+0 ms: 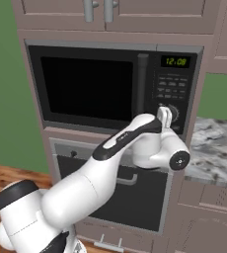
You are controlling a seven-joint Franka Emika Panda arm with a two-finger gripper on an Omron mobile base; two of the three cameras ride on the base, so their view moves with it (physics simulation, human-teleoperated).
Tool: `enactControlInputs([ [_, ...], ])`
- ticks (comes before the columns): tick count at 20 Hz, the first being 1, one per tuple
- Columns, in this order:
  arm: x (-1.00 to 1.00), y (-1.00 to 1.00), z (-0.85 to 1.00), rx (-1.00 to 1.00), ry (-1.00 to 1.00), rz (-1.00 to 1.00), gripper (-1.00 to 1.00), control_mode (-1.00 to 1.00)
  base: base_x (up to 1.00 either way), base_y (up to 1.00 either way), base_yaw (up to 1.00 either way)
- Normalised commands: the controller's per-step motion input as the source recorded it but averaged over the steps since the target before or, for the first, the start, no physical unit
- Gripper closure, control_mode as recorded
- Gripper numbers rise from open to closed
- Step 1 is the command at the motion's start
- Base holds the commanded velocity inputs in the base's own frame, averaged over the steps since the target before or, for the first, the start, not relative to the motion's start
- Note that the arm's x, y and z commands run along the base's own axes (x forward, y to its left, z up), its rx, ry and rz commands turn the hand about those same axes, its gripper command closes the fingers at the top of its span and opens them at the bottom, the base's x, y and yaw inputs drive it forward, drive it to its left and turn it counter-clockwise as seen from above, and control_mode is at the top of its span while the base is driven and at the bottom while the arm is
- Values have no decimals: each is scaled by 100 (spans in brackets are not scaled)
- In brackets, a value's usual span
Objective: Transport the steak from the fridge to the microwave and turn on the microwave.
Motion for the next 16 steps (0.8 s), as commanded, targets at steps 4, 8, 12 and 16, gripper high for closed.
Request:
enactControlInputs([
  [4, 4, 0, -16, 0, 0, 0, 100, -100, 0, 0, 0],
  [8, 7, 0, -12, 0, 0, 0, 100, -100, 0, 0, 0],
  [12, 8, -1, -9, 0, 0, 0, 100, -100, 0, 0, 0],
  [16, 8, -1, -9, 0, 0, 0, 100, -100, 0, 0, 0],
])
